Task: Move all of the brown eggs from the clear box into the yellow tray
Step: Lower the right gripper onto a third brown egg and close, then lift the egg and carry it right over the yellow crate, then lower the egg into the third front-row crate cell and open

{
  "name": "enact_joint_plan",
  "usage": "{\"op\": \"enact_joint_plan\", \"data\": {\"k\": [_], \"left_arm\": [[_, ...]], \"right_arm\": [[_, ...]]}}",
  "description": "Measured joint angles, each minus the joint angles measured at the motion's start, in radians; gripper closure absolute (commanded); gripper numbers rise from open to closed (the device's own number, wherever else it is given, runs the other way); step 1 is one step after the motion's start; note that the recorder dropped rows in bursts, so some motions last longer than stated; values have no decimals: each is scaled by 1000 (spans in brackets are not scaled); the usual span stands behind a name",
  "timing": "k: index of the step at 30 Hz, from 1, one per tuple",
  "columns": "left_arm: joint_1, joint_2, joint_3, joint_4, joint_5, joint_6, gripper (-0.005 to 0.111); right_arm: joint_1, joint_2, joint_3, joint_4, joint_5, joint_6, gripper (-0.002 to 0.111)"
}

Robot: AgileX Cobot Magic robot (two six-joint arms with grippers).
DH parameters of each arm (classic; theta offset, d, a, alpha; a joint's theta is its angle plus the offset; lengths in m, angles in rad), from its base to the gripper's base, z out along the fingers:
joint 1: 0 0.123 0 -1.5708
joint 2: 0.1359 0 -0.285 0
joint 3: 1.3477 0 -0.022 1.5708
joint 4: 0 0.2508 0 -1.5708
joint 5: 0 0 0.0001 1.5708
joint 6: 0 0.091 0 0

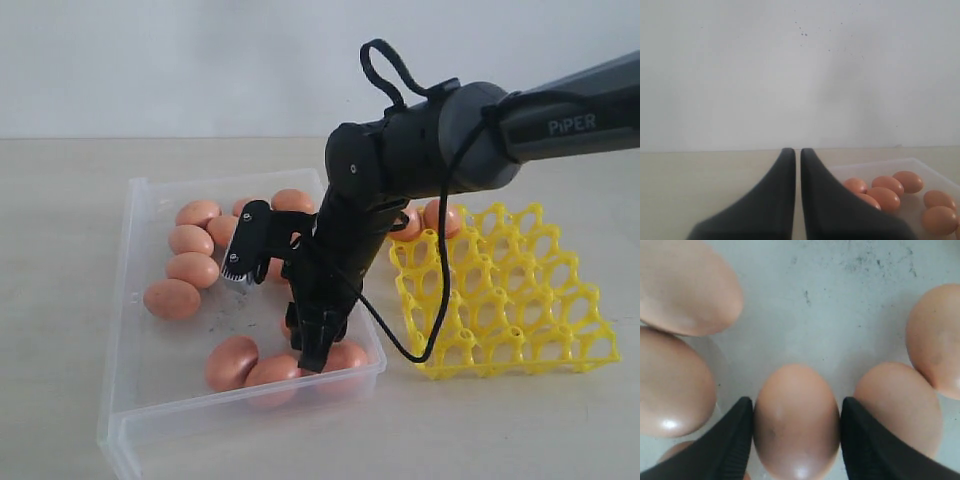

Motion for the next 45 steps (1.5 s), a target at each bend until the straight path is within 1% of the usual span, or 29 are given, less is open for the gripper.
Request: {"op": "enact_joint_plan", "data": {"k": [3,5,8,9,10,11,12,13,14,15,18,20,23,27,30,35,38,41,45], "left_arm": [[0,0,0,0,0,0,103],[0,0,0,0,0,0,103],[0,0,0,0,0,0,103],[0,0,0,0,0,0,103],[0,0,0,0,0,0,103],[0,0,0,0,0,0,103],[0,0,0,0,0,0,103],[0,0,0,0,0,0,103],[0,0,0,0,0,0,103],[0,0,0,0,0,0,103],[0,0,0,0,0,0,103],[0,0,0,0,0,0,103],[0,0,0,0,0,0,103],[0,0,0,0,0,0,103],[0,0,0,0,0,0,103],[0,0,0,0,0,0,103],[0,0,0,0,0,0,103],[0,0,0,0,0,0,103],[0,0,0,0,0,0,103]], "right_arm": [[0,0,0,0,-9,24,109],[0,0,0,0,-56,77,109],[0,0,3,23,-256,183,109],[0,0,27,51,-407,229,109],[0,0,49,64,-492,253,109],[0,0,108,79,-660,309,109],[0,0,145,79,-760,352,109],[0,0,225,76,-957,450,109],[0,0,274,63,-1076,518,109],[-2,0,371,4,-1334,668,109],[-4,0,510,-83,-1686,839,109],[-12,-2,575,-110,-1791,900,109],[-40,-11,631,-128,-1842,945,109],[-107,-32,682,-134,-1863,999,109],[-179,-52,718,-134,-1865,1057,109],[-335,-67,773,-169,-1869,1188,109],[-440,-67,796,-233,-1870,1264,109],[-543,-69,796,-336,-1855,1324,109],[-661,-69,767,-531,-1767,1434,109]]}}
